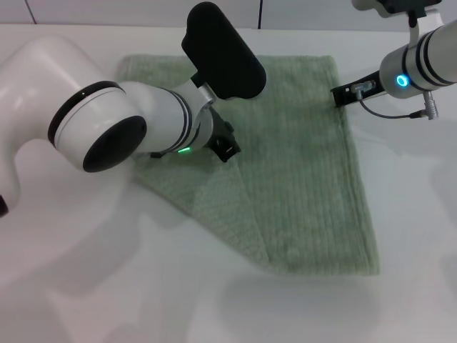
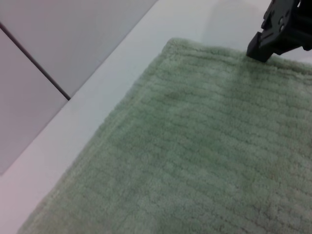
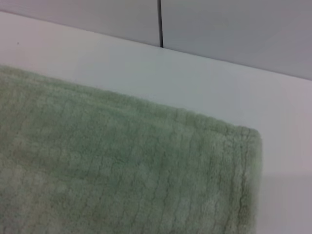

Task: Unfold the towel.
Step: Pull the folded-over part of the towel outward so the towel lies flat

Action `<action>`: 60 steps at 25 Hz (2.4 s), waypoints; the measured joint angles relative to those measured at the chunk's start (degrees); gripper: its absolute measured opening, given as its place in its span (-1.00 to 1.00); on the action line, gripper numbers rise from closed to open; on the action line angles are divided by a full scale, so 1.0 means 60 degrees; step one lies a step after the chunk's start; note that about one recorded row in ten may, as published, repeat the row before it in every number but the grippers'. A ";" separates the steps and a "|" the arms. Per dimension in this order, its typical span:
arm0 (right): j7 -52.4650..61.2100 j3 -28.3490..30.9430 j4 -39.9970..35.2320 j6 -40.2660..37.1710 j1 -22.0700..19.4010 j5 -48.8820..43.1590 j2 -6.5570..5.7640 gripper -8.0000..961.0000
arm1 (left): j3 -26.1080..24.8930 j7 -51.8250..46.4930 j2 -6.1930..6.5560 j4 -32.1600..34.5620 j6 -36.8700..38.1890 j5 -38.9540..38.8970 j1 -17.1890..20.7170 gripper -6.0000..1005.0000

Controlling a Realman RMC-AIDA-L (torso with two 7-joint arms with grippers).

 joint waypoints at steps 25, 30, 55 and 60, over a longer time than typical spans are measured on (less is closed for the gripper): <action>0.0000 -0.0021 -0.0012 0.0025 0.0000 0.0006 0.0014 -0.86 | 0.0015 -0.0321 -0.0014 0.0471 0.0417 0.0051 -0.0064 0.28; 0.0000 -0.0021 -0.0006 0.0025 0.0000 -0.0002 0.0014 -0.86 | 0.0118 -0.0335 -0.0025 0.0708 0.0259 0.0017 -0.0228 0.63; 0.0000 0.0004 0.0000 -0.0023 0.0006 -0.0039 0.0002 -0.84 | 0.0450 -0.0033 0.0015 0.0450 0.0064 0.0104 -0.0368 -0.27; 0.0000 -0.0001 0.0000 -0.0032 0.0000 -0.0039 -0.0001 -0.84 | 0.0378 -0.0029 0.0016 0.0463 -0.0050 0.0108 -0.0408 -0.61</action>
